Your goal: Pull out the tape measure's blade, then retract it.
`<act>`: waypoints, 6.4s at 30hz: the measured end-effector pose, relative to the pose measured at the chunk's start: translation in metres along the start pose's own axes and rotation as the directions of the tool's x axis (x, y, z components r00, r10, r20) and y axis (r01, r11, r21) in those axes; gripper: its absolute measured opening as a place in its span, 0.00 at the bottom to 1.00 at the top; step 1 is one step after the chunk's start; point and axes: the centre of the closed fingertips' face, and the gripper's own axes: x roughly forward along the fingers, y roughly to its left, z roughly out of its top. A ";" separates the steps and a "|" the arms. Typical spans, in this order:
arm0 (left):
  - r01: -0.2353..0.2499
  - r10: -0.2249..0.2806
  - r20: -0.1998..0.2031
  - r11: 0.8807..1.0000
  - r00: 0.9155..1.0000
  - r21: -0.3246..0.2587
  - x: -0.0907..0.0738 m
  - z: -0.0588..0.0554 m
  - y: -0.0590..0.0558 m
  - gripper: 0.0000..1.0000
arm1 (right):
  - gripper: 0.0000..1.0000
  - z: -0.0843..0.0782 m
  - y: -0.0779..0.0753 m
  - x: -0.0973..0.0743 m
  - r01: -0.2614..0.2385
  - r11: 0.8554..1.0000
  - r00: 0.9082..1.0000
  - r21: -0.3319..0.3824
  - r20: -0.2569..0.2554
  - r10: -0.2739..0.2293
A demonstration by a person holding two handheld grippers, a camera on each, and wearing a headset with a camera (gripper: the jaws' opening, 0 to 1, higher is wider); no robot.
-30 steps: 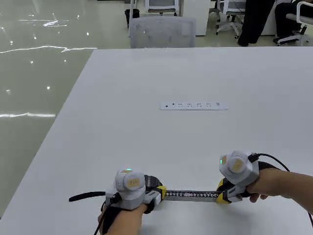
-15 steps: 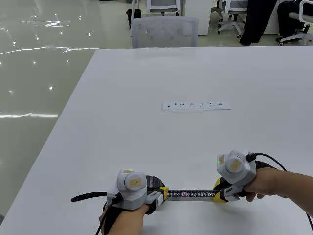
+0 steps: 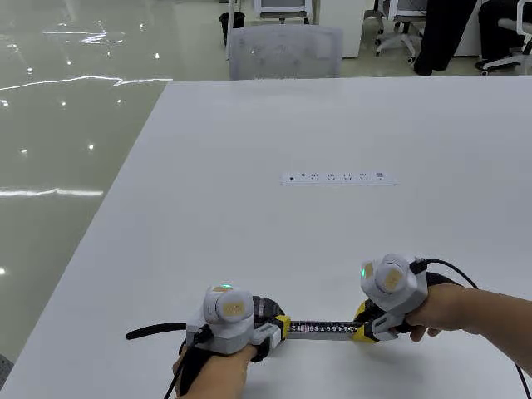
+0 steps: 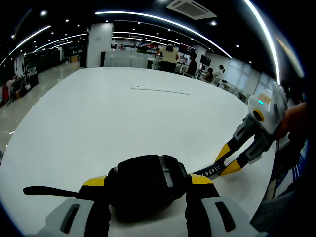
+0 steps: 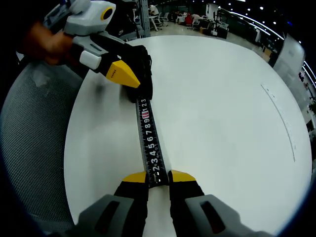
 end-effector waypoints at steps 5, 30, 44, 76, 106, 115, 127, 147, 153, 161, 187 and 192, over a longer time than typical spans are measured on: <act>0.002 -0.002 0.000 1.000 1.000 -0.001 0.000 0.000 0.000 0.58 | 0.14 0.005 0.001 0.002 -0.003 1.000 1.000 0.012 0.013 0.003; 0.012 -0.012 -0.005 1.000 1.000 -0.014 0.000 0.000 0.001 0.58 | 0.15 0.027 0.005 0.014 -0.020 1.000 0.999 0.013 0.047 0.020; 0.017 -0.018 -0.005 1.000 1.000 -0.019 0.000 0.000 0.002 0.58 | 0.15 0.037 0.008 0.021 -0.027 0.999 0.998 0.022 0.062 0.026; 0.029 -0.030 -0.006 0.999 1.000 -0.035 -0.001 0.000 0.002 0.58 | 0.15 0.070 0.016 0.040 -0.034 0.999 0.995 0.002 0.093 0.034; 0.029 -0.029 -0.004 0.999 1.000 -0.038 -0.001 0.001 0.002 0.58 | 0.14 0.078 0.019 0.043 -0.020 0.998 0.993 -0.055 0.115 0.026; 0.036 -0.037 -0.007 0.999 0.999 -0.040 -0.002 0.000 0.002 0.58 | 0.13 0.097 0.024 0.055 -0.010 0.998 0.992 -0.065 0.124 0.018; 0.037 -0.037 -0.008 0.998 0.999 -0.042 -0.002 0.000 0.002 0.58 | 0.14 0.098 0.024 0.056 -0.023 0.997 0.993 -0.072 0.113 0.031; 0.063 -0.065 -0.042 0.997 0.997 -0.035 -0.001 -0.001 0.001 0.60 | 0.15 0.097 0.024 0.057 -0.004 0.999 0.994 -0.049 0.105 0.009; 0.076 -0.075 -0.033 0.996 0.997 0.046 -0.004 0.000 0.004 0.62 | 0.21 0.096 0.024 0.053 0.038 0.998 0.990 0.043 0.134 -0.044; 0.132 -0.132 -0.011 0.985 0.991 0.114 -0.022 -0.003 0.031 0.86 | 0.34 0.080 0.019 0.017 0.104 0.981 0.962 0.164 0.235 -0.142; 0.263 -0.290 0.072 0.930 0.954 0.259 -0.126 0.013 0.084 1.00 | 0.81 -0.052 0.044 -0.152 0.335 0.805 0.786 0.490 0.325 -0.525; 0.256 -0.288 0.082 0.927 0.954 0.275 -0.141 0.012 0.088 1.00 | 0.88 -0.075 0.061 -0.165 0.353 0.787 0.776 0.506 0.312 -0.548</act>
